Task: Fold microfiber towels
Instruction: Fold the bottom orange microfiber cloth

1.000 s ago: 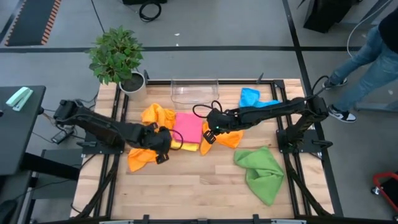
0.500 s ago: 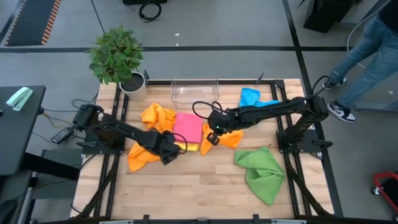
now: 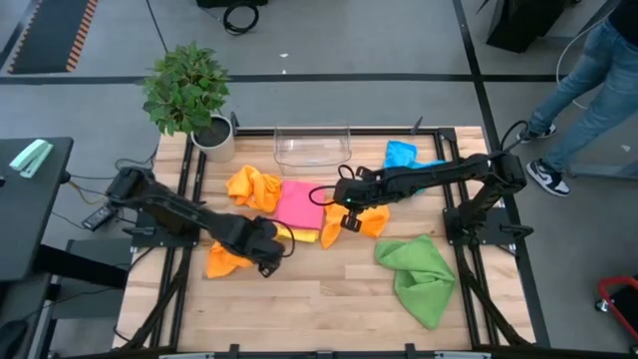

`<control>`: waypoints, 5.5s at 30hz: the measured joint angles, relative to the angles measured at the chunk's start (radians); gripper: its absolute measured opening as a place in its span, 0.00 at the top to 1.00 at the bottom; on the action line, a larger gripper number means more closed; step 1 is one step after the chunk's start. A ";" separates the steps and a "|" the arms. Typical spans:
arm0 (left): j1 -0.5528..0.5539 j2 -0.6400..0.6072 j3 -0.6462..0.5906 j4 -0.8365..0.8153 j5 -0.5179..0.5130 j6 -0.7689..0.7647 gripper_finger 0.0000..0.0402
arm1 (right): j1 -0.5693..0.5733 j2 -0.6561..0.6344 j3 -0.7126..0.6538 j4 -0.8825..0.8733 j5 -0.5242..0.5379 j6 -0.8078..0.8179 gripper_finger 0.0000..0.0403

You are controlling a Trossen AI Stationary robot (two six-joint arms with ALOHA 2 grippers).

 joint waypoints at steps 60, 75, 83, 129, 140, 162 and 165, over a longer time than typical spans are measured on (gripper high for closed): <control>-0.281 -0.173 -0.158 0.716 -0.021 0.943 0.98 | 0.489 0.307 0.005 1.039 0.161 0.232 0.45; -0.258 -0.173 -0.158 0.707 -0.019 1.091 0.97 | 0.455 0.486 0.295 0.773 0.172 0.075 0.57; -0.269 -0.174 -0.158 0.704 -0.021 1.101 0.99 | 0.448 0.443 0.349 0.647 0.143 0.120 0.97; -0.467 -0.167 -0.500 0.958 -0.445 0.601 0.97 | 0.476 0.330 0.346 0.358 0.196 0.253 0.99; -0.566 -0.168 -0.500 0.938 -0.560 0.491 0.67 | 0.478 0.330 0.346 0.358 0.196 0.253 0.99; -0.589 0.009 -0.500 1.067 -0.619 0.598 0.37 | 0.485 0.330 0.346 0.360 0.183 0.244 0.99; -0.561 0.018 -0.500 1.095 -0.575 0.602 0.38 | 0.491 0.330 0.346 0.360 0.180 0.242 0.99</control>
